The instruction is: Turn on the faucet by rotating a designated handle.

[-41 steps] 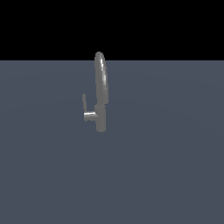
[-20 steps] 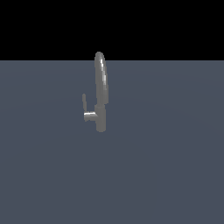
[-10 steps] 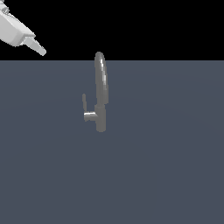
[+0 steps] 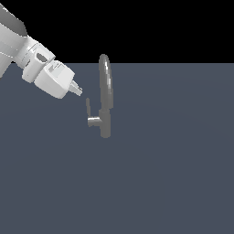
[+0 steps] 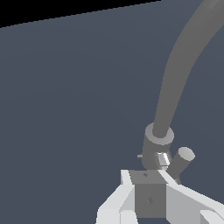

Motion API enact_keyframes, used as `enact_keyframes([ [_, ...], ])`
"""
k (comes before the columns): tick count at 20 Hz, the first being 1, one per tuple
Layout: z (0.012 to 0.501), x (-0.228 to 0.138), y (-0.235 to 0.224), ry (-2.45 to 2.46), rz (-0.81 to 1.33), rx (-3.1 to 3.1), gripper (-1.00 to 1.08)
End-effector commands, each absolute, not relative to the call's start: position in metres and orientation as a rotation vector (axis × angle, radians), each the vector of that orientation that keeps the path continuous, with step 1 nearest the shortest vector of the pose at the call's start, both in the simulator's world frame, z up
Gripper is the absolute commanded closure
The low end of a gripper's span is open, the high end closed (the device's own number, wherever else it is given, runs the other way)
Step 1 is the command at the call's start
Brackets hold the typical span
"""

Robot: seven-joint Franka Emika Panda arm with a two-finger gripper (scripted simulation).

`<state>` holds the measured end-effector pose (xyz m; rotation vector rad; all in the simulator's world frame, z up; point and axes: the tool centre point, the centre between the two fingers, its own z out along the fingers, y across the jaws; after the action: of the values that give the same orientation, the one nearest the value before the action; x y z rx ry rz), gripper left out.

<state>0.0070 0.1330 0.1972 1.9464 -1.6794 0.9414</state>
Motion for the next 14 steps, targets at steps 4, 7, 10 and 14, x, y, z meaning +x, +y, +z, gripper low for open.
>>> enact_keyframes([
  [4, 0.164, 0.012, 0.110, -1.731, 0.919, 1.889, 1.08],
  [7, 0.158, 0.013, 0.105, -1.741, 0.914, 1.877, 1.08],
  [10, 0.158, 0.013, 0.105, -1.741, 0.914, 1.876, 1.08],
  [14, 0.159, 0.007, 0.104, -1.741, 0.914, 1.876, 1.08],
])
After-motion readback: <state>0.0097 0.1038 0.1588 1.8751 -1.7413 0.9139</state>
